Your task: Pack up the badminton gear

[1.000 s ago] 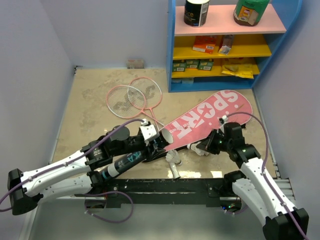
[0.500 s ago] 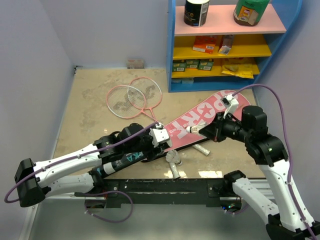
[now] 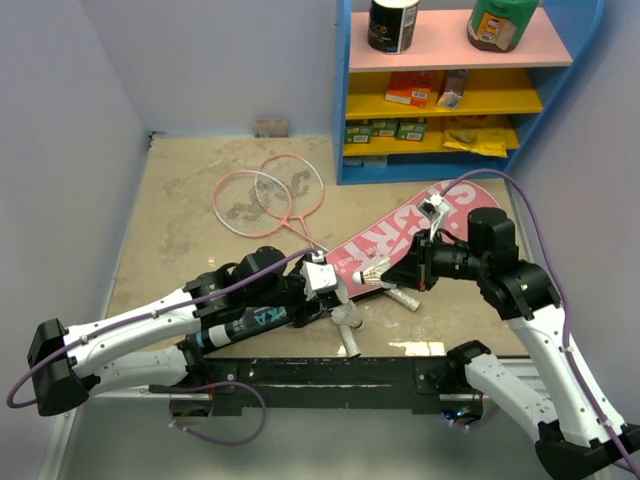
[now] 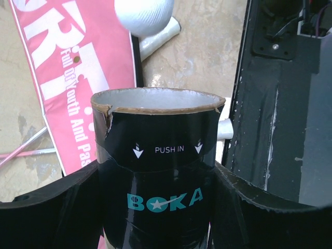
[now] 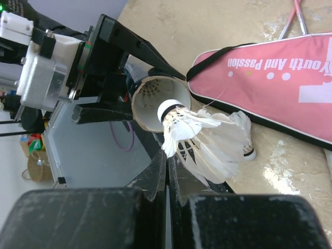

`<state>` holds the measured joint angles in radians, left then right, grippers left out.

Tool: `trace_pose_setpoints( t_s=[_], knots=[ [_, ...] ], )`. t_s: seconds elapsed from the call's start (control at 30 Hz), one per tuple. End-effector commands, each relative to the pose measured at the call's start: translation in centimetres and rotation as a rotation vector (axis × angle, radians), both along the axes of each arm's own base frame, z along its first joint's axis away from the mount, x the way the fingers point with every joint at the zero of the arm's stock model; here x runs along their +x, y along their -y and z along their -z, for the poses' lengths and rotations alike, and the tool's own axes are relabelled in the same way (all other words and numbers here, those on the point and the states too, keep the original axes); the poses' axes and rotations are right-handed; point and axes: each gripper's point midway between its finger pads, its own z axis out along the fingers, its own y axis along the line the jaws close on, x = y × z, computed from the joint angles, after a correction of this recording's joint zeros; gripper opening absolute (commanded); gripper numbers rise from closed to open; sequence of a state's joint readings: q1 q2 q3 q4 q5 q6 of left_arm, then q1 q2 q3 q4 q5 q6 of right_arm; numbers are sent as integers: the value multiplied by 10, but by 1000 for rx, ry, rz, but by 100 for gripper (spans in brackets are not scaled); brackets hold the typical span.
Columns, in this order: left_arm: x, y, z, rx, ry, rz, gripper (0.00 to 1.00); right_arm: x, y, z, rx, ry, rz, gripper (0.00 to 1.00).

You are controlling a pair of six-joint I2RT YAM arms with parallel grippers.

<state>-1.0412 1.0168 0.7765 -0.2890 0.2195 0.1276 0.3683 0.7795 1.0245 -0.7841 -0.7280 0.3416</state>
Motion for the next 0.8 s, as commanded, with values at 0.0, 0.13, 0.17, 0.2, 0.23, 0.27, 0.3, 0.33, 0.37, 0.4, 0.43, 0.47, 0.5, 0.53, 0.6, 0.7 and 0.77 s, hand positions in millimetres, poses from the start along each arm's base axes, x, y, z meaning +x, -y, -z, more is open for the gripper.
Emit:
trace_pose_setpoints(
  t_s=[0.0,0.13,0.17,0.2,0.23,0.27,0.3,0.33,0.37,0.4,0.43,0.47,0.5,0.53,0.6,0.7,0.77],
  knots=[
    [-6,13,-36,-136,53,69,5,1,-12,-10,65,34,-65,0],
    [-10,15,-41,-161,53,87,4,3,-22,-9,82,13,-78,0],
    [-11,15,-42,-164,50,93,4,4,-25,-8,81,3,-76,0],
    [-11,16,-44,-171,53,95,3,5,-29,-9,88,13,-82,0],
    [-11,16,-43,-169,51,96,3,2,-34,-9,89,5,-90,0],
    [-12,16,-44,-171,52,98,3,2,-37,-9,91,4,-92,0],
    [-12,16,-44,-175,53,101,3,4,-42,-9,95,6,-96,0],
    [-12,16,-45,-177,52,101,3,0,-48,-8,95,-10,-108,0],
    [-13,16,-45,-177,51,103,3,-1,-51,-8,96,-12,-112,0],
    [-13,16,-46,-181,52,104,3,-1,-57,-8,100,-11,-121,0],
    [-13,16,-46,-181,53,104,3,-8,-63,-7,103,-22,-143,0],
    [-13,16,-45,-182,50,103,3,-6,-66,-6,97,-20,-135,0],
    [-14,15,-48,-191,55,104,3,-7,-70,-5,100,-27,-138,0],
    [-15,15,-50,-197,54,104,3,-12,-76,-1,96,-38,-159,0],
    [-17,14,-56,-223,64,111,3,-14,-84,3,102,-45,-168,0],
    [-24,13,-64,-259,67,139,3,-26,-101,13,128,-68,-229,0],
    [-29,12,-71,-284,69,160,3,-30,-110,18,151,-82,-255,0]
  ],
)
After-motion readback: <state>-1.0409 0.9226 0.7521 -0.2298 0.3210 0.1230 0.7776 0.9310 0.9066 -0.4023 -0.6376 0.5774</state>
